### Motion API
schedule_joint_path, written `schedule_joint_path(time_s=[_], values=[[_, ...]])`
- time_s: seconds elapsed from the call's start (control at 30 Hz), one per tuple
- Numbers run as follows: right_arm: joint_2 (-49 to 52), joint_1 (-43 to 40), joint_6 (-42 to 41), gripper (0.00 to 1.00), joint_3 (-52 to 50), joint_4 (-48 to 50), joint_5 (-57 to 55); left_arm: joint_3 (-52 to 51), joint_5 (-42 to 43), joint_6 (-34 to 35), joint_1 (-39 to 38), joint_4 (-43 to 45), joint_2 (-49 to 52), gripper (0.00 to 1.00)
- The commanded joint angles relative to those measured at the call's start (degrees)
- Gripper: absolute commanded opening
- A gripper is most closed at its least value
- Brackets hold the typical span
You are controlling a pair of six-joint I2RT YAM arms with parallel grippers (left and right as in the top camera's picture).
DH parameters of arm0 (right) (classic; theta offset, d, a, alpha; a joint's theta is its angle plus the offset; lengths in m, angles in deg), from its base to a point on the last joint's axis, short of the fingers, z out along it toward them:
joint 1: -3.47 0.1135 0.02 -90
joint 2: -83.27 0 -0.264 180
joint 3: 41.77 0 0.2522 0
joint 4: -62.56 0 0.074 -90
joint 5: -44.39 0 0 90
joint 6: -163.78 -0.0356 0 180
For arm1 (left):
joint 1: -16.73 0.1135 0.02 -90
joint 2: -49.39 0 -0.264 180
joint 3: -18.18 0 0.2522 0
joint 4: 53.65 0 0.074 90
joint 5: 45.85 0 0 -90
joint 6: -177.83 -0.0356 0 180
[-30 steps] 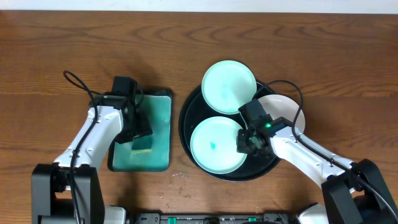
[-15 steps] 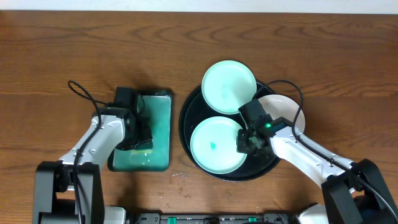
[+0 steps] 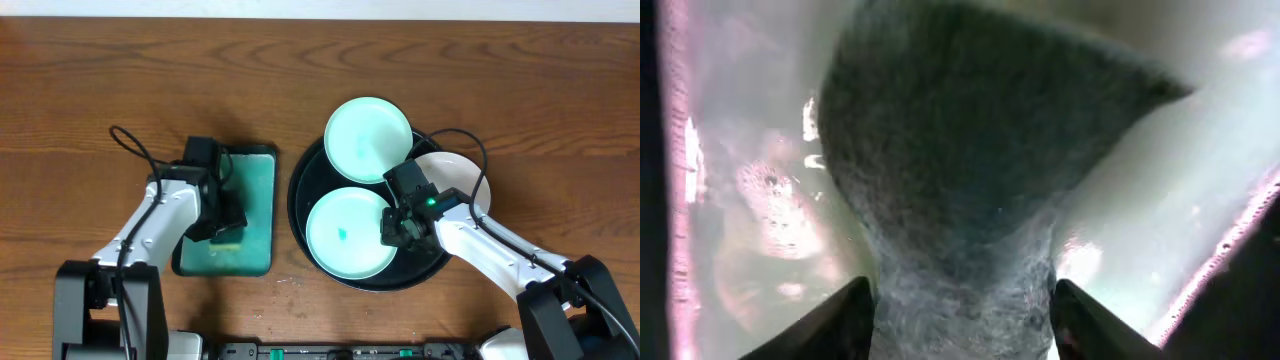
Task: Clean dirty plates on tray and stack at the side
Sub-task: 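Grasp the green scrub sponge with the left gripper and lift it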
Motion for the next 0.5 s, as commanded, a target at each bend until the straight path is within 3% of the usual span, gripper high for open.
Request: schedule_joint_path(time_s=[0.0, 0.13, 0.47], values=[[2.34, -0.02, -0.17, 0.01, -0.74, 0.81, -2.03, 1.81, -0.70, 0.09, 0.13, -1.11, -1.42, 0.59], [2.34, -0.02, -0.17, 0.01, -0.74, 0.83, -2.03, 1.81, -0.74, -0.35, 0.13, -1.01, -1.42, 0.57], [2.34, -0.02, -0.20, 0.01, -0.74, 0.83, -2.01, -1.33, -1.11, -0.33, 0.13, 3.13, 0.31, 0.32]])
